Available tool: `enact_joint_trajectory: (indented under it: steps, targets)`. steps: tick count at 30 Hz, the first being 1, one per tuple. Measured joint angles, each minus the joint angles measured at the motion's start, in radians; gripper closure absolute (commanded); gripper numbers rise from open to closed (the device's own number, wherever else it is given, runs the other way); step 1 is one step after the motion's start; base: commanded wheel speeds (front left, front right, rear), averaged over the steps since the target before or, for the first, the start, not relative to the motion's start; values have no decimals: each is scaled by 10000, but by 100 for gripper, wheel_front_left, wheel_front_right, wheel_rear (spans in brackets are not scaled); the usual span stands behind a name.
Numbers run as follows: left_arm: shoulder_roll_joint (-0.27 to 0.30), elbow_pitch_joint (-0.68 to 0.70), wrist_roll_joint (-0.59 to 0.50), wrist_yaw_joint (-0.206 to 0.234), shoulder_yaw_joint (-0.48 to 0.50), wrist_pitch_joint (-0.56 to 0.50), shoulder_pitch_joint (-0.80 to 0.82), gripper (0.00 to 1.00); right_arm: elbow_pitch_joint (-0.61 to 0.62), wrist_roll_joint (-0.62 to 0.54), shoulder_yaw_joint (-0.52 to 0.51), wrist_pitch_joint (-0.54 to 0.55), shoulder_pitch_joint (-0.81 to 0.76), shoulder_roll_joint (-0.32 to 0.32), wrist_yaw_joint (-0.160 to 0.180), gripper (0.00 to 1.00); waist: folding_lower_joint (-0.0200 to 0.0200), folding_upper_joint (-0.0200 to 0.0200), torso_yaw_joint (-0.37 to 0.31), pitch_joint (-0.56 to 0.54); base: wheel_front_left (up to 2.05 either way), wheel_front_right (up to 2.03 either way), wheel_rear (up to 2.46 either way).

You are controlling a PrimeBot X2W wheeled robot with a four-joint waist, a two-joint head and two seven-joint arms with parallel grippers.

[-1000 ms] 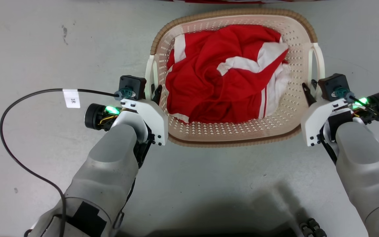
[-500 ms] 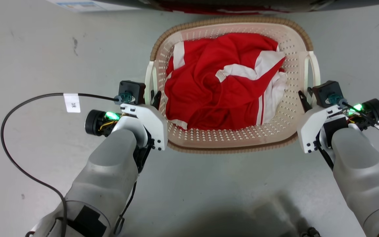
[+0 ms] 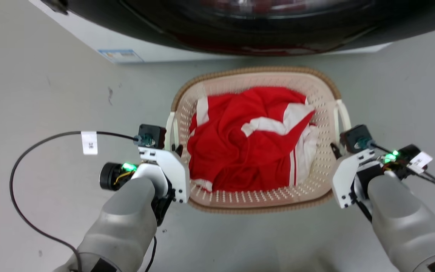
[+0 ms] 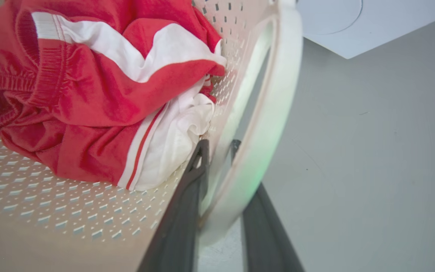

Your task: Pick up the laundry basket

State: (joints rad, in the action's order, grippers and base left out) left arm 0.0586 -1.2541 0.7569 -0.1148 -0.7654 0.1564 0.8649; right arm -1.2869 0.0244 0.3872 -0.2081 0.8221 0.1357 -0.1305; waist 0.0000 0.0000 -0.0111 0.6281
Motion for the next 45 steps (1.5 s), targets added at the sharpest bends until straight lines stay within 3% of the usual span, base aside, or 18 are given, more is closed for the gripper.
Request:
enact_joint_trajectory:
  steps: [19,45]
  targets:
    - [96,-272,882,-13,-435,-1605,-1245,100,42,2512,2775,1356,-1190,-159,17,100,-1,0,180,-2839,0,0,0]
    - [472,-17,1829,-82,-1244,-3118,-2835,100,1429,6663,6922,3413,-2540,514,71,100,-2,1,-77,-6004,0,0,0]
